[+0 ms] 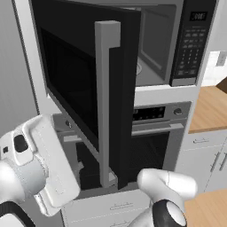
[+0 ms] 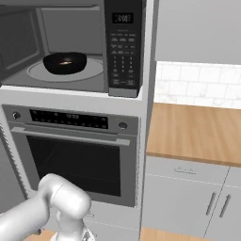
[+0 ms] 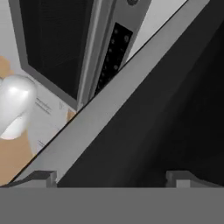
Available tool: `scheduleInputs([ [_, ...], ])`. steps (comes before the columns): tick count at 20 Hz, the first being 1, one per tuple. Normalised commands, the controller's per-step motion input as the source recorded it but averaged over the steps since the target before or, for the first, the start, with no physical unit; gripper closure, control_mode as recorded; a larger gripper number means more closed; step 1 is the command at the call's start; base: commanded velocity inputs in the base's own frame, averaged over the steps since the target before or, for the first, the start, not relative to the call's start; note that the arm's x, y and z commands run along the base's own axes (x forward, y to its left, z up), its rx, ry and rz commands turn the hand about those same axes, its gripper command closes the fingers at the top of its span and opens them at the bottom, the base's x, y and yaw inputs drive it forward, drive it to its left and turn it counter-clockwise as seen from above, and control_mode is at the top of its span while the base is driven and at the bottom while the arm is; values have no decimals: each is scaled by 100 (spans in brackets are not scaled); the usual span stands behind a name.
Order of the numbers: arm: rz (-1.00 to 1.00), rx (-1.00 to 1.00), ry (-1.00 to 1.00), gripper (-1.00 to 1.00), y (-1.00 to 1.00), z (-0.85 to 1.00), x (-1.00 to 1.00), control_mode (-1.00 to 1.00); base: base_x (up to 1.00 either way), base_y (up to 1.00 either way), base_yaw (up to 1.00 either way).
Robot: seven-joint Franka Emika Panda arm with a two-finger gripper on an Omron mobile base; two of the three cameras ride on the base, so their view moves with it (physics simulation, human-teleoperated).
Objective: Open the microwave, place the bowl with waffle inside the microwave, then close the microwave door and turn it on.
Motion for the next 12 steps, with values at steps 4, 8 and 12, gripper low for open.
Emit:
scheduleInputs([
  [4, -28, -5, -2, -100, -100, -5, 53, -100, 0, 0, 0],
  [8, -23, -1, -1, -100, -100, 0, 47, -100, 0, 0, 0],
  [12, -11, -1, -1, -100, -100, 0, 33, -100, 0, 0, 0],
])
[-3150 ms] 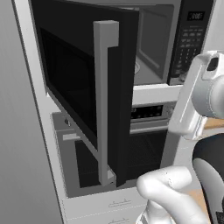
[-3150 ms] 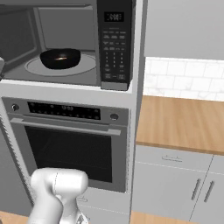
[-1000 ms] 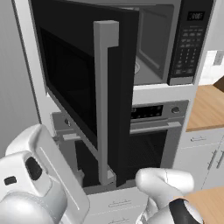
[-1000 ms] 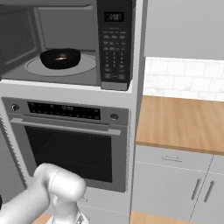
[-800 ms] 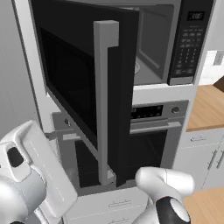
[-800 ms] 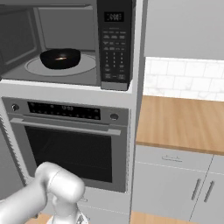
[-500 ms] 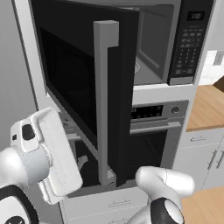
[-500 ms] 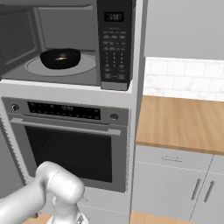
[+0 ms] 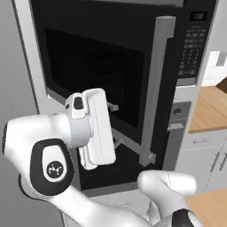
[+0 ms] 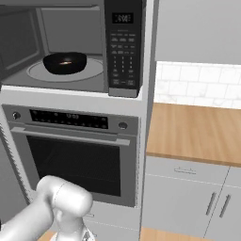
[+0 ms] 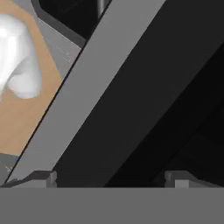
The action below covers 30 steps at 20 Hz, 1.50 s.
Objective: Open the microwave, place the bowl with waffle inside the microwave, then close the microwave door and turn it on.
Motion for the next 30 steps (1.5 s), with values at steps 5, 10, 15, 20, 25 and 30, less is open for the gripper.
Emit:
scheduleInputs([
  [5, -2, -2, 0, -100, -100, 0, 75, -100, 0, 0, 0],
  [10, 0, 0, 0, -100, -84, 18, 100, -100, 0, 0, 0],
  [15, 3, 0, 0, -100, -66, 12, 100, -100, 0, 0, 0],
  [20, 3, 3, 5, -100, -34, 0, 100, -100, 0, 0, 0],
  [25, 1, 0, 5, -100, -17, -1, 72, -100, 0, 0, 0],
  [30, 0, 0, 6, -100, -13, 0, 47, -100, 0, 0, 0],
])
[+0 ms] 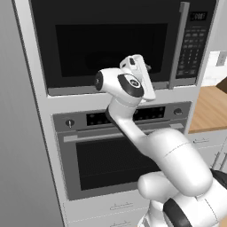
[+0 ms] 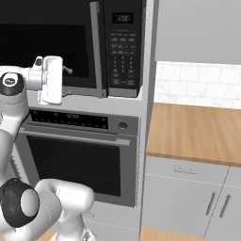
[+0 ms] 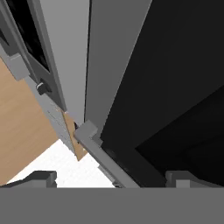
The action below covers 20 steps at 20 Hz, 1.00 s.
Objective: Open the microwave, place the bowl with waffle inside the microwave, then close the microwave door and turn it on.
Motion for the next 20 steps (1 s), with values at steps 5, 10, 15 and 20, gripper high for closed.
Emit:
scheduleInputs([
  [5, 1, 0, 6, -100, -11, -3, 55, -100, 0, 0, 0],
  [10, 3, 3, 6, -100, -14, -2, 23, -100, 0, 0, 0],
  [15, 13, 24, 0, -100, -15, 14, -86, -100, 0, 0, 0],
  [20, 25, 46, 0, -100, -68, 3, -90, -100, 0, 0, 0],
])
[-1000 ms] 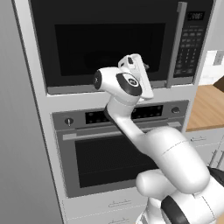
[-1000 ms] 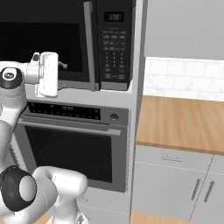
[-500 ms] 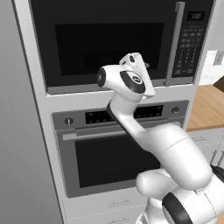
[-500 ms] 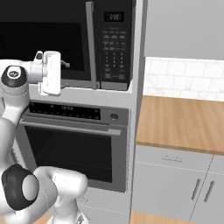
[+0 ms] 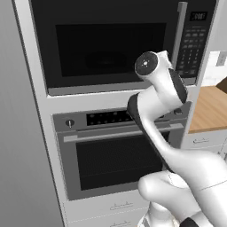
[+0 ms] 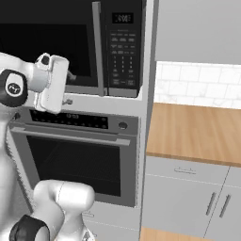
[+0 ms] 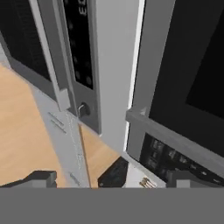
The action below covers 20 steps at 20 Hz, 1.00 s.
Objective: Open the microwave, place the bowl with waffle inside the microwave, then close the microwave door and turn it on.
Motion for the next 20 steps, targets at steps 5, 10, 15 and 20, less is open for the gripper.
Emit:
scheduleInputs([
  [5, 38, 33, -11, -100, -91, 0, -39, -100, 0, 0, 0],
  [10, 45, 23, -23, -100, -79, 0, 1, -100, 0, 0, 0],
  [15, 44, 17, -20, -100, -25, -10, 26, -100, 0, 0, 0],
  [20, 27, 7, -17, 100, 29, 1, 19, -100, 0, 0, 0],
])
